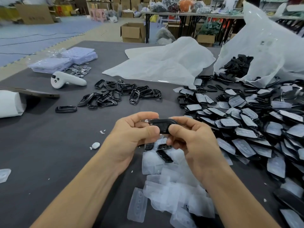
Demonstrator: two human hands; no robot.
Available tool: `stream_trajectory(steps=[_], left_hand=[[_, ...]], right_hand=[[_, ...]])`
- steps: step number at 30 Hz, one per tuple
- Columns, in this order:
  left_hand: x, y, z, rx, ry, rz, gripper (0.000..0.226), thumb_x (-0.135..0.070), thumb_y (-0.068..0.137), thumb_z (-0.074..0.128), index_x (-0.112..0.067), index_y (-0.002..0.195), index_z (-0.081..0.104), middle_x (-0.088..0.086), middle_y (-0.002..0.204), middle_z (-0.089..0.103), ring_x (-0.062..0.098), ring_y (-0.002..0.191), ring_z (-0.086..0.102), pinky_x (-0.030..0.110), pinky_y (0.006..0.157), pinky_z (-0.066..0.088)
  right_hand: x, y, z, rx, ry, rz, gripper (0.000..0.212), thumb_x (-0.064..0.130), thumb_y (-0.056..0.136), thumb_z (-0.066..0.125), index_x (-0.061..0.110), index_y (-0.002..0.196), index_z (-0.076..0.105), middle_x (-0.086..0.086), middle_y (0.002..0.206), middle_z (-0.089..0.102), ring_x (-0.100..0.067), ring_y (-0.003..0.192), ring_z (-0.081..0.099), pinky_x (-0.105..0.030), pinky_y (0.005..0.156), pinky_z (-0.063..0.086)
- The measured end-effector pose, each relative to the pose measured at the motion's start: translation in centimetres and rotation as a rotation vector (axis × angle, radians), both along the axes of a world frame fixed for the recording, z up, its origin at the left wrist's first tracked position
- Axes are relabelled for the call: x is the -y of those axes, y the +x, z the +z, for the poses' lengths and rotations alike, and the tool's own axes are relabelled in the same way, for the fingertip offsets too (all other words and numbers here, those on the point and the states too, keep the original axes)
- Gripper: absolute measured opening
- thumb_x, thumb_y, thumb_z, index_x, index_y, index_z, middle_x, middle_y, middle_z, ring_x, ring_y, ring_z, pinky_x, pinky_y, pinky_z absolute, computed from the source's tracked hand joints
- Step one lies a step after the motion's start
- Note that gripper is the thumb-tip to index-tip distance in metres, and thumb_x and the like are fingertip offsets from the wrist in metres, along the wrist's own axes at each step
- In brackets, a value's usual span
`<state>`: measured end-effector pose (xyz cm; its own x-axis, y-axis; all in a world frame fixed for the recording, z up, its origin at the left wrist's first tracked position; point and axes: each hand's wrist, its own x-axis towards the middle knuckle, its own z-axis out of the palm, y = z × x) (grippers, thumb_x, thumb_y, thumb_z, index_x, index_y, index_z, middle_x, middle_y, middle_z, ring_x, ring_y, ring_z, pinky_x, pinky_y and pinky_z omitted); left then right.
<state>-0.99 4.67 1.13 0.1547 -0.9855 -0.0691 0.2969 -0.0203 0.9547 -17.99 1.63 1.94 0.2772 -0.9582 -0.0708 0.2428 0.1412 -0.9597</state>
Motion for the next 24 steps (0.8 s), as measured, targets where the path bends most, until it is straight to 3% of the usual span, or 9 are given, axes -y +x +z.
stream_trajectory(steps=[2, 6, 11, 14, 17, 19, 21, 22, 24], left_hand=[[0.0, 0.8, 0.4, -0.027, -0.032, -0.066, 0.041, 0.000, 0.062, 0.084, -0.024, 0.095, 0.084, 0.006, 0.065, 0.061, 0.020, 0.060, 0.068, 0.023, 0.061, 0.059], [-0.3, 1.8, 0.9, -0.165, -0.060, -0.234, 0.059, -0.020, 0.045, 0.104, -0.018, 0.101, 0.083, 0.009, 0.071, 0.070, 0.015, 0.054, 0.068, 0.023, 0.057, 0.058], [-0.1, 0.6, 0.8, -0.138, 0.043, -0.060, 0.017, -0.015, 0.078, 0.076, -0.021, 0.090, 0.085, 0.007, 0.088, 0.081, 0.011, 0.073, 0.078, 0.021, 0.061, 0.060], [-0.1, -0.1, 0.6, -0.046, 0.175, -0.030, 0.022, -0.025, 0.096, 0.066, -0.010, 0.092, 0.082, 0.014, 0.099, 0.080, 0.019, 0.086, 0.079, 0.022, 0.061, 0.060], [-0.1, -0.5, 0.4, -0.064, 0.188, -0.034, 0.030, -0.031, 0.099, 0.063, -0.008, 0.094, 0.083, 0.013, 0.101, 0.080, 0.021, 0.093, 0.079, 0.024, 0.065, 0.061], [-0.1, -0.7, 0.2, -0.047, 0.166, -0.012, 0.024, -0.024, 0.099, 0.066, -0.007, 0.097, 0.082, 0.010, 0.096, 0.080, 0.017, 0.086, 0.079, 0.024, 0.067, 0.061], [-0.1, -0.7, 0.0, 0.025, 0.156, 0.049, 0.013, -0.007, 0.095, 0.068, -0.009, 0.096, 0.081, 0.010, 0.091, 0.080, 0.016, 0.078, 0.077, 0.023, 0.067, 0.061], [-0.1, -0.6, -0.1, 0.076, 0.153, 0.091, 0.020, 0.002, 0.092, 0.068, -0.012, 0.091, 0.083, 0.010, 0.088, 0.080, 0.018, 0.076, 0.077, 0.023, 0.066, 0.061], [0.2, -0.2, -0.3, 0.208, 0.147, 0.210, 0.032, 0.009, 0.085, 0.069, -0.019, 0.078, 0.083, 0.009, 0.079, 0.080, 0.018, 0.069, 0.076, 0.025, 0.060, 0.061]], right_hand=[[0.0, -0.1, 0.2, 0.047, 0.069, 0.138, 0.014, -0.004, 0.088, 0.065, 0.005, 0.087, 0.076, -0.016, 0.076, 0.064, -0.019, 0.059, 0.055, -0.024, 0.056, 0.046], [-0.2, -0.5, 0.7, 0.137, 0.138, 0.276, 0.008, 0.012, 0.072, 0.074, 0.009, 0.079, 0.076, -0.008, 0.075, 0.058, -0.013, 0.066, 0.054, -0.023, 0.069, 0.048], [-0.1, 0.2, 0.2, 0.159, 0.118, 0.035, 0.006, 0.005, 0.074, 0.075, 0.009, 0.079, 0.076, -0.006, 0.070, 0.059, -0.014, 0.063, 0.051, -0.025, 0.065, 0.044], [0.2, 0.2, -0.6, -0.145, -0.173, -0.162, 0.027, -0.002, 0.087, 0.074, 0.021, 0.074, 0.081, 0.002, 0.067, 0.067, -0.010, 0.061, 0.057, -0.022, 0.064, 0.048], [-0.2, 0.2, -1.3, -0.589, -0.696, -0.258, 0.024, 0.005, 0.085, 0.081, 0.028, 0.092, 0.083, 0.016, 0.090, 0.074, -0.006, 0.085, 0.070, -0.020, 0.079, 0.054], [-0.5, 0.5, -1.7, -0.747, -0.887, -0.261, 0.027, 0.005, 0.082, 0.084, 0.023, 0.102, 0.083, 0.021, 0.102, 0.071, -0.006, 0.097, 0.068, -0.019, 0.090, 0.051], [-0.6, 0.7, -1.8, -0.835, -0.875, -0.184, 0.039, -0.001, 0.079, 0.081, 0.026, 0.106, 0.082, 0.018, 0.112, 0.072, -0.004, 0.108, 0.065, -0.018, 0.101, 0.046], [-0.7, 0.7, -1.6, -0.830, -0.809, -0.124, 0.046, -0.005, 0.078, 0.076, 0.029, 0.107, 0.081, 0.018, 0.117, 0.071, 0.001, 0.113, 0.062, -0.016, 0.104, 0.044], [-0.8, 0.3, -1.2, -0.753, -0.677, -0.090, 0.054, -0.009, 0.078, 0.065, 0.034, 0.107, 0.080, 0.020, 0.119, 0.070, 0.011, 0.107, 0.062, -0.008, 0.094, 0.047]])
